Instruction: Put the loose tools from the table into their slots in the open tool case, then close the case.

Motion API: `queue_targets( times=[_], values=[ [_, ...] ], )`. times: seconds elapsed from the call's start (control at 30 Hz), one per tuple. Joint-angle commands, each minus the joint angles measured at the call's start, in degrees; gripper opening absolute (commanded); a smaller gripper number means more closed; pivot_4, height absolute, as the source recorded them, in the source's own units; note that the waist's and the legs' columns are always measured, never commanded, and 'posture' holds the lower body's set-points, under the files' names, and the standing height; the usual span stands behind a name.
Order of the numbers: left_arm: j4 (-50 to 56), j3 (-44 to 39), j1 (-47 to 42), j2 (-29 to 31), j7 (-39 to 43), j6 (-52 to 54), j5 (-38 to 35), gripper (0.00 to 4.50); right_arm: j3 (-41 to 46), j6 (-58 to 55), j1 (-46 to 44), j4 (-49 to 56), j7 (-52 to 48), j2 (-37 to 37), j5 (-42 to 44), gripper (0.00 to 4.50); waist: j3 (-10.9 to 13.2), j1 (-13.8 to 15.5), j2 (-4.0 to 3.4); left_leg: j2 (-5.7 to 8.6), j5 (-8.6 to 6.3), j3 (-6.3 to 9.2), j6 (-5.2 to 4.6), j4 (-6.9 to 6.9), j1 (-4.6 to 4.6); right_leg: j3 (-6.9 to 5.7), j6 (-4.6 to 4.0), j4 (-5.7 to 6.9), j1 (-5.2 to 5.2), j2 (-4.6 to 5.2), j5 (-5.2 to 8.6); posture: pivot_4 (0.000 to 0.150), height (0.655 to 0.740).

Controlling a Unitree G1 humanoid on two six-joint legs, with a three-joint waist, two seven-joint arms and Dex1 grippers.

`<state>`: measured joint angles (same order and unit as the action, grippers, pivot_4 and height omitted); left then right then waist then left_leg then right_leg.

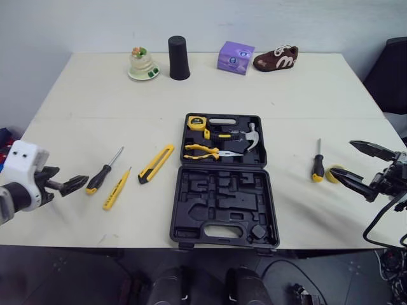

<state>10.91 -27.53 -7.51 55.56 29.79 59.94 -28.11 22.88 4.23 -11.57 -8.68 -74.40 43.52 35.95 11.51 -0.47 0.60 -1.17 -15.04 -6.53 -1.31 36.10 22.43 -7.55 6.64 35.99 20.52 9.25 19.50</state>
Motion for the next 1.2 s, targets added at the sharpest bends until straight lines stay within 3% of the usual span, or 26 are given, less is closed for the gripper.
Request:
queue_targets(
  times=[0.03,0.3,0.8,0.9,0.97,1.1,1.2],
  values=[
    [-1.5,1.9,-3.9,0.5,-2.7,4.8,1.0,4.45,-2.0,-2.0,1.1,9.7,1.1,-2.2,3.0,4.50,0.0,0.1,-0.02,-0.01,-0.01,-0.03,0.02,-0.02,0.00,0.05,0.00,0.02,0.04,-0.02,0.00,0.150,0.7400],
    [-6.2,6.5,-9.0,0.0,-2.4,8.5,1.7,4.45,-7.6,-0.9,-0.1,22.4,3.9,-8.8,3.3,4.50,0.0,0.3,0.03,-0.12,-0.08,-0.13,0.07,0.00,0.04,0.29,-0.02,0.06,0.11,-0.60,-0.01,0.150,0.7400],
    [-10.2,13.6,-10.7,1.4,0.7,9.4,3.8,4.45,-7.7,-1.8,1.1,23.7,7.5,-8.1,2.0,4.50,0.0,0.2,0.04,-0.32,-0.13,-0.36,0.15,0.02,0.00,0.54,-0.05,0.05,0.23,-0.76,0.00,0.150,0.7400],
    [-11.6,13.5,-10.9,0.4,1.3,8.3,3.6,3.60,-7.8,-2.0,0.8,23.9,8.0,-7.8,1.9,4.50,0.0,0.3,0.04,-0.33,-0.14,-0.38,0.15,0.03,0.00,0.57,-0.06,0.04,0.24,-0.74,0.00,0.150,0.7400],
    [-12.4,13.6,-10.9,0.0,1.3,7.3,4.0,2.60,-8.0,-2.2,0.8,24.1,8.2,-7.5,1.7,4.50,0.0,0.3,0.04,-0.33,-0.14,-0.40,0.15,0.03,-0.01,0.59,-0.06,0.03,0.25,-0.74,0.00,0.150,0.7400],
    [-12.1,11.1,-10.3,-0.9,-0.4,4.9,4.6,1.11,-8.0,-2.4,1.0,24.1,8.1,-6.4,1.4,4.50,0.0,0.3,0.04,-0.32,-0.15,-0.43,0.13,0.04,-0.01,0.63,-0.06,0.03,0.25,-0.72,0.00,0.150,0.7400],
    [-10.9,7.6,-10.0,-2.4,-0.2,-2.0,4.7,1.00,-8.0,-3.3,1.0,24.6,8.7,-5.6,1.3,4.50,0.0,0.4,0.05,-0.33,-0.15,-0.43,0.12,0.07,0.00,0.63,-0.06,0.03,0.26,-0.71,0.00,0.150,0.7400]
  ],
)
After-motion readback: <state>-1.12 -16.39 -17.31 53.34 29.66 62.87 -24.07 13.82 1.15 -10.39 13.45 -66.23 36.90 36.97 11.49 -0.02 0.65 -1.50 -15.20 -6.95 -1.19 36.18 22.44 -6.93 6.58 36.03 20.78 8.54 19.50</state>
